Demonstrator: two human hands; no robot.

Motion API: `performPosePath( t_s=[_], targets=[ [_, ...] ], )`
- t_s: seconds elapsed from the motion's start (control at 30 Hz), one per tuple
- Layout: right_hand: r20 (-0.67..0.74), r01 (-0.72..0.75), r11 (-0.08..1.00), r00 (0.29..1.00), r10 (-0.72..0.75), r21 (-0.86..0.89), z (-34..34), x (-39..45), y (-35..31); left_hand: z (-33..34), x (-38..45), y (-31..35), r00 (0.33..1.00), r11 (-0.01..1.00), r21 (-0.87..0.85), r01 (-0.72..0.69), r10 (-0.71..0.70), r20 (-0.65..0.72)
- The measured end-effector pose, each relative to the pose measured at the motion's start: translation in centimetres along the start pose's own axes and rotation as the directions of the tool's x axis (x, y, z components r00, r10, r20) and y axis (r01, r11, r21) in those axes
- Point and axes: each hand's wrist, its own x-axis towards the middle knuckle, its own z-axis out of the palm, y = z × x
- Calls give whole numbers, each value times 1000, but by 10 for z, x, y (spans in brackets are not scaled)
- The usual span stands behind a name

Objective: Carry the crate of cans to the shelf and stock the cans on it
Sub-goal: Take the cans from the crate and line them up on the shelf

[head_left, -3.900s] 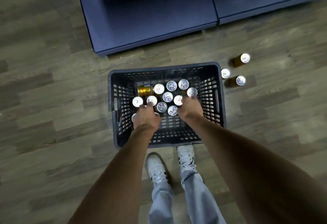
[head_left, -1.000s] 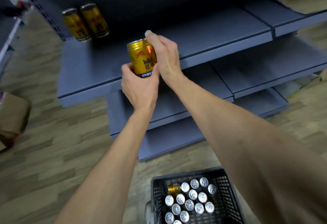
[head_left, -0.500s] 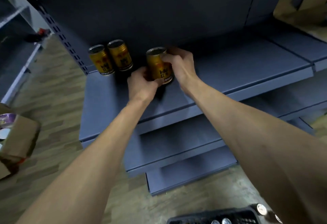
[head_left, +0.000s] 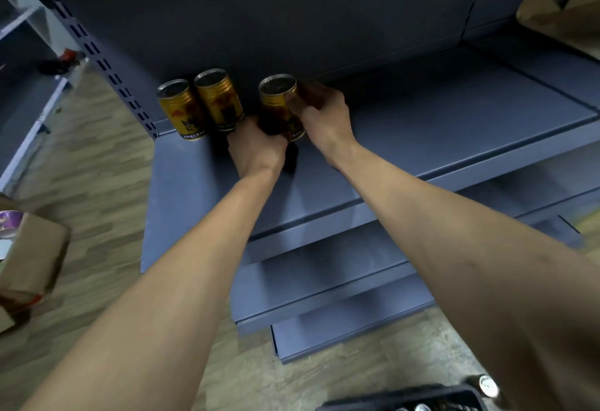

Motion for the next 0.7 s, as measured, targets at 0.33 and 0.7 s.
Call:
performPosePath(
  t_s=[0.33,0.7],
  targets=[
    [-24,32,973,999,-39,-227,42,34,-2,-10,47,-25,971,985,-34,172,-175,-160],
    [-136,41,987,989,-62,-154,73,54,10,-14,83,-51,966,988,37,149,-138,-220]
  ],
)
